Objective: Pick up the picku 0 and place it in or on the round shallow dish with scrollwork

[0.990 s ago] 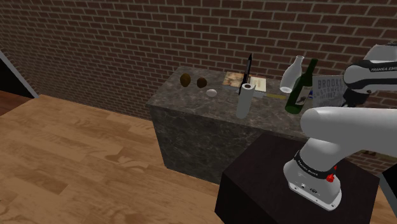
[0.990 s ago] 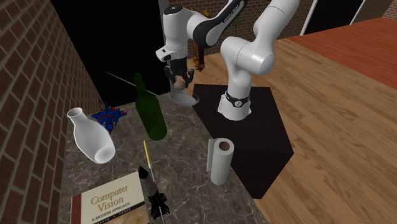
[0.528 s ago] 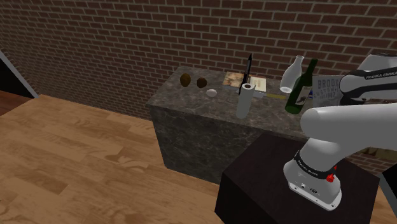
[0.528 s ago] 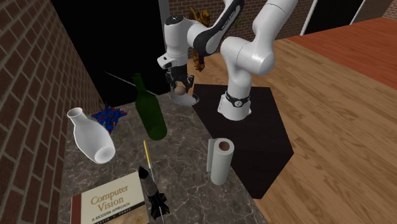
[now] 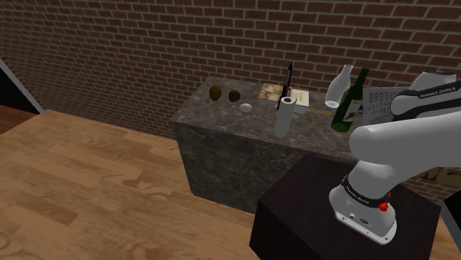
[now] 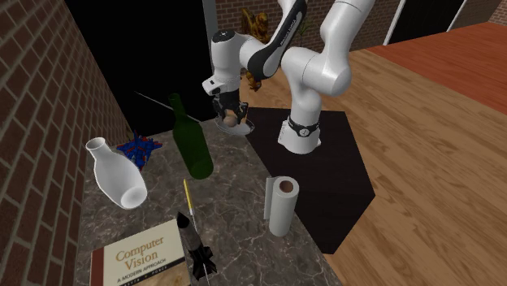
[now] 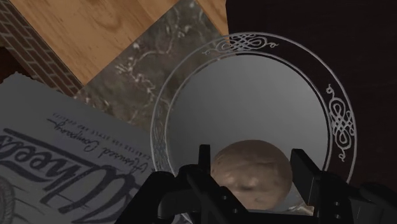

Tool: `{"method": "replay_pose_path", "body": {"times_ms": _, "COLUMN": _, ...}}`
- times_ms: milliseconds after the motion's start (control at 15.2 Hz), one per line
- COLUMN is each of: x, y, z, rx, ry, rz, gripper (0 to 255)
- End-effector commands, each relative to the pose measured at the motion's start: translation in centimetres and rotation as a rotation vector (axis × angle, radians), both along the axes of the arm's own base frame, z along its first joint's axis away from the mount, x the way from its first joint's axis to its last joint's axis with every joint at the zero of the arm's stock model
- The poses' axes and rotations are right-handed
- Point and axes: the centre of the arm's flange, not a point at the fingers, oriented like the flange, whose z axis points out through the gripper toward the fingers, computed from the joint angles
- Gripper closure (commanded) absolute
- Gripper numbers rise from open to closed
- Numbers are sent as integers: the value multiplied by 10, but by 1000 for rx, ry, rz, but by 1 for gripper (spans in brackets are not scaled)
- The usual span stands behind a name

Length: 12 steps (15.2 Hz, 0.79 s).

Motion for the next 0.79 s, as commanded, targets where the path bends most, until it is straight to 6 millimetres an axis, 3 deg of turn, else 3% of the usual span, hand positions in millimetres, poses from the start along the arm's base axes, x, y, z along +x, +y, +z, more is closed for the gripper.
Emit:
{"method": "replay_pose_path", "body": {"times_ms": 0, "x": 0, "y": 0, "z": 0, "rx": 0, "ry": 0, "rz": 0, "gripper": 255}}
{"method": "replay_pose_path", "body": {"times_ms": 198, "x": 0, "y": 0, "z": 0, "rx": 0, "ry": 0, "rz": 0, "gripper": 255}}
{"method": "replay_pose_path", "body": {"times_ms": 264, "x": 0, "y": 0, "z": 0, "rx": 0, "ry": 0, "rz": 0, "gripper": 0}}
{"method": "replay_pose_path", "body": {"times_ms": 594, "x": 0, "y": 0, "z": 0, "rx": 0, "ry": 0, "rz": 0, "gripper": 0}}
{"method": "replay_pose_path", "body": {"times_ms": 726, "x": 2, "y": 0, "z": 26, "rx": 0, "ry": 0, "rz": 0, "gripper": 0}}
